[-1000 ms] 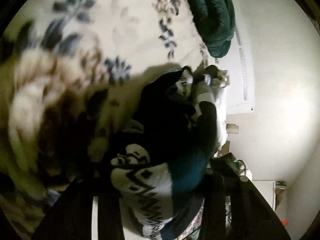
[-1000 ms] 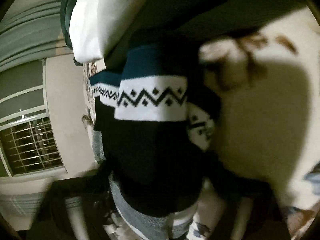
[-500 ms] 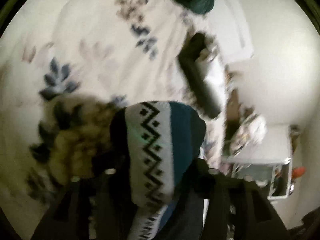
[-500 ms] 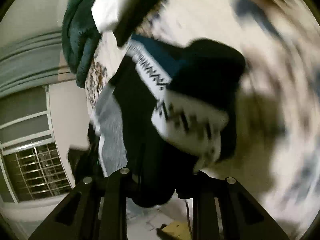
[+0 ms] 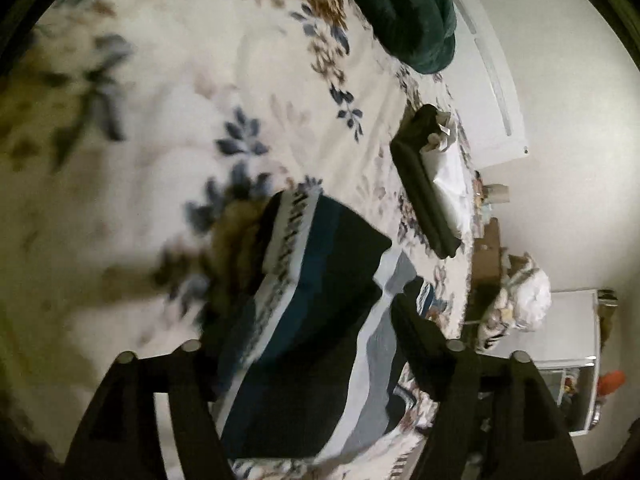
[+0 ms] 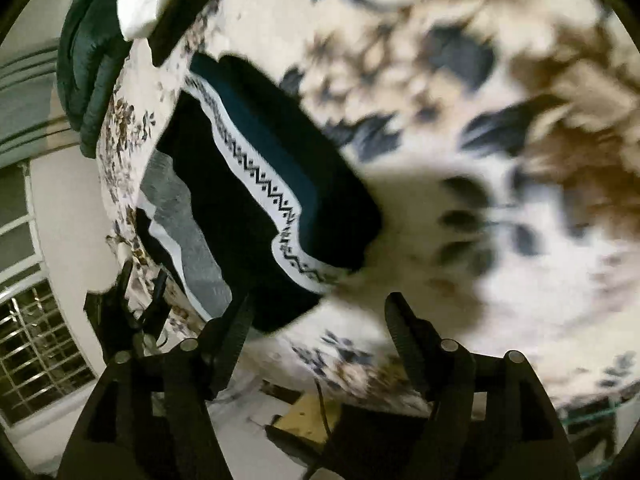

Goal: Fold small clothes

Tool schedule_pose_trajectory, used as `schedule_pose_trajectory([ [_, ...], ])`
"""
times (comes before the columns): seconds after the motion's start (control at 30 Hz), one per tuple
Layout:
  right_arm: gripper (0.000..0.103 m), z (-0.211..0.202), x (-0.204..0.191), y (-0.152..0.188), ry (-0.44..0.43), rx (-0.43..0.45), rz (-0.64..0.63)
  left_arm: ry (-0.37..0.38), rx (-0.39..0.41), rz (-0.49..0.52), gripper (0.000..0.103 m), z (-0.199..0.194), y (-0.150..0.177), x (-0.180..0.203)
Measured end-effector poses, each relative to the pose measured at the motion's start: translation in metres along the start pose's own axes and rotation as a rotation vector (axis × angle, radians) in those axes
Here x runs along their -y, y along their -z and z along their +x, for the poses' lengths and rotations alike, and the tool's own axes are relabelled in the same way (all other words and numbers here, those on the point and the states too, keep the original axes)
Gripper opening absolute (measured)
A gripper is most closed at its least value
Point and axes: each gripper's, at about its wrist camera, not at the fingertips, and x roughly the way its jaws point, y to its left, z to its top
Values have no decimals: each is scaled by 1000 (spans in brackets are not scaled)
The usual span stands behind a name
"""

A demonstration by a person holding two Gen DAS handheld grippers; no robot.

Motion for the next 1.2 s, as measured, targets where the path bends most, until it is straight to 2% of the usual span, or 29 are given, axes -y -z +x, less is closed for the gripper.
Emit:
schedule_pose_trajectory([
  [0.07, 74, -30, -5, -12, 37, 28, -18, -24, 10, 13, 71, -2, 1, 0],
  [0.13, 86, -54, -21, -28, 77, 83, -49, -43, 11, 8, 72, 0, -4, -8],
  [0.2, 87, -63, -46, -55, 107, 147, -107, -31, 25, -12, 72, 12, -15, -15],
  [0.3, 87, -42, -93, -105, 106, 184, -232, -51, 21, 33, 72, 43, -34, -13],
  [0.4, 87, -3, -125, -146, 85, 163, -346, -44, 20, 83, 66, 64, -45, -6],
  [0.43, 87, 13, -135, -159, 88, 142, -366, -27, 32, 102, 40, 69, -47, -3],
  [0.47, 87, 34, -151, -172, 74, 107, -373, -27, 26, 120, 27, 74, -50, 0],
  [0.5, 84, 48, -156, -181, 60, 74, -375, -34, 15, 130, 21, 77, -52, 2],
  [0.57, 38, 68, -166, -189, 66, 50, -378, -15, 34, 133, 16, 75, -55, 4],
  [0.6, 14, 70, -171, -189, 102, 75, -389, 0, 41, 119, 15, 73, -56, 4],
  [0.7, 13, 59, -186, -184, 119, 202, -392, 57, 51, 57, 14, 70, -62, -3],
  [0.77, 13, 44, -189, -184, 108, 276, -365, 79, 50, -9, 13, 74, -67, -15],
  [0.87, 13, 40, -187, -193, 119, 297, -318, 128, 15, -107, 14, 89, -74, -34],
  [0.9, 13, 44, -187, -196, 135, 286, -312, 144, 3, -131, 19, 89, -74, -37],
  [0.93, 14, 50, -188, -200, 169, 254, -318, 166, 1, -141, 30, 84, -73, -39],
  [0.97, 15, 59, -193, -204, 218, 206, -329, 171, 12, -131, 37, 76, -69, -37],
  [1.0, 21, 60, -195, -205, 248, 185, -331, 170, 24, -115, 55, 67, -64, -36],
  [1.03, 24, 58, -200, -204, 268, 180, -345, 169, 37, -98, 65, 56, -57, -35],
  [1.07, 30, 51, -209, -200, 274, 187, -377, 154, 51, -85, 65, 46, -49, -35],
  [1.1, 44, 42, -223, -192, 295, 195, -428, 135, 59, -71, 65, 38, -40, -36],
  [1.13, 53, 37, -232, -187, 303, 201, -459, 116, 65, -55, 65, 30, -27, -38],
  [1.2, 55, 33, -266, -168, 279, 175, -575, 82, 70, -42, 65, 24, -10, -44],
])
